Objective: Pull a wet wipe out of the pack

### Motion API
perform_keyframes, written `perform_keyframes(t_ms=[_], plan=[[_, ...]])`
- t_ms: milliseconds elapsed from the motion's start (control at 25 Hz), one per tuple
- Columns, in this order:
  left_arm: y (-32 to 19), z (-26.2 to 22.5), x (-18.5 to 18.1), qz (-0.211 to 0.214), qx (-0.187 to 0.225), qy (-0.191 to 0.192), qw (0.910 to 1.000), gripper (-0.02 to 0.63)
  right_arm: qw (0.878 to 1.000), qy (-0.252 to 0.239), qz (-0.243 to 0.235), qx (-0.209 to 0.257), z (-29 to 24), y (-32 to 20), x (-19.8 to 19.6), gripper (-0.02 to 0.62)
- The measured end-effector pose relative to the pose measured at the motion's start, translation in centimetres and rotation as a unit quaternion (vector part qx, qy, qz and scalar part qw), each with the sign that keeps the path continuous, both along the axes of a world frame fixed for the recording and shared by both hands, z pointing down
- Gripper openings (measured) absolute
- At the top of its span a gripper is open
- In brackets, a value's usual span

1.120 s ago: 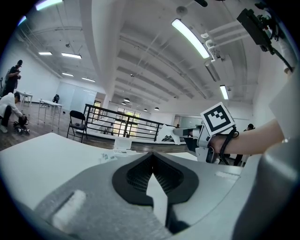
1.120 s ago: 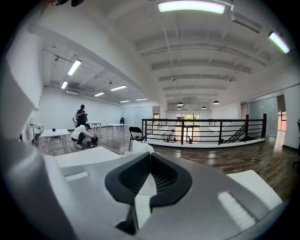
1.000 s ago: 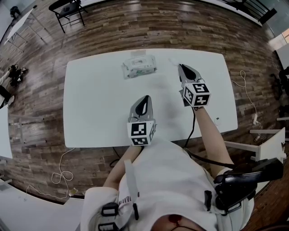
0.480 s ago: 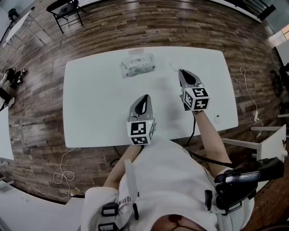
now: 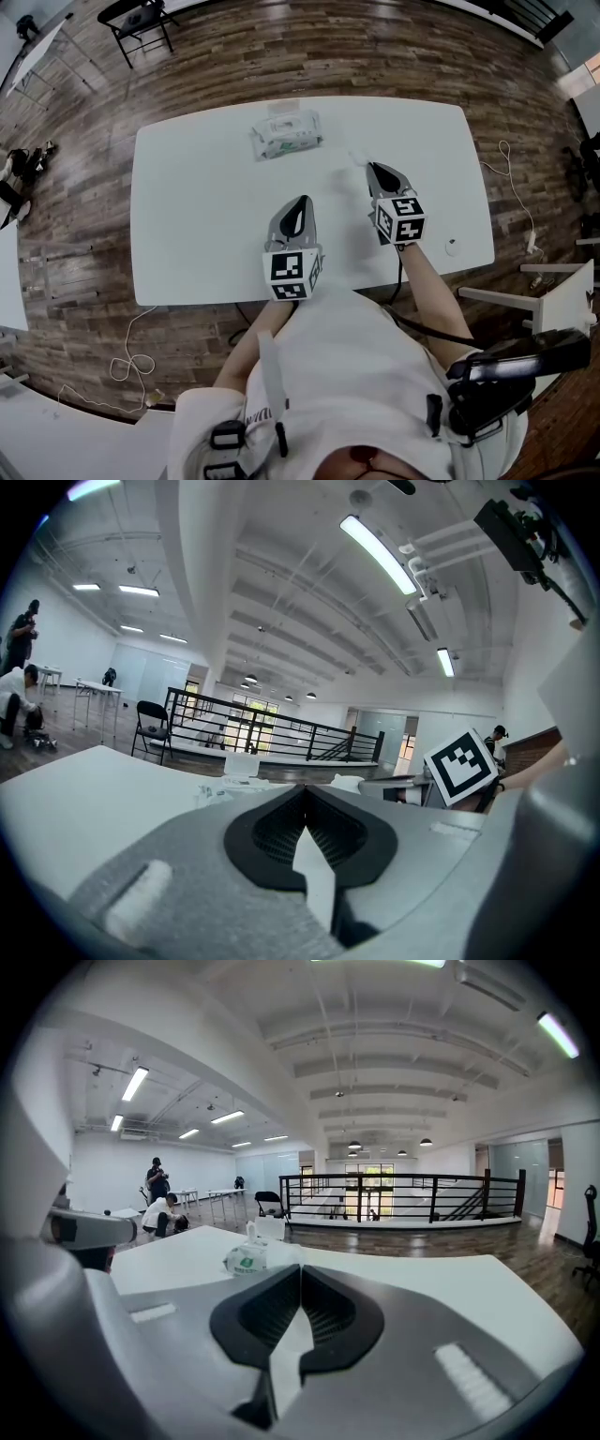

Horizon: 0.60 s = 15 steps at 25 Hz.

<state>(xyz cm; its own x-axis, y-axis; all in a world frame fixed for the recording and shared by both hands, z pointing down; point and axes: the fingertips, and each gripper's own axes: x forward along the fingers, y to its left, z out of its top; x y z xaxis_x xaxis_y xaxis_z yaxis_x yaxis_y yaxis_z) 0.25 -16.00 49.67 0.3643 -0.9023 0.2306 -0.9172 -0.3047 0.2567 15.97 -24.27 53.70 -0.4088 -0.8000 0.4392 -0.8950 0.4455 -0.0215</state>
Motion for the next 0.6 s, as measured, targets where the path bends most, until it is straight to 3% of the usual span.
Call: perform_keyframes(t_ms=[600], plan=[[0.3, 0.0, 0.0, 0.003, 0.0, -0.001, 1.0, 0.003, 0.998, 0.033, 0.005, -0.061, 6.5, 5.3, 0.1, 0.009]])
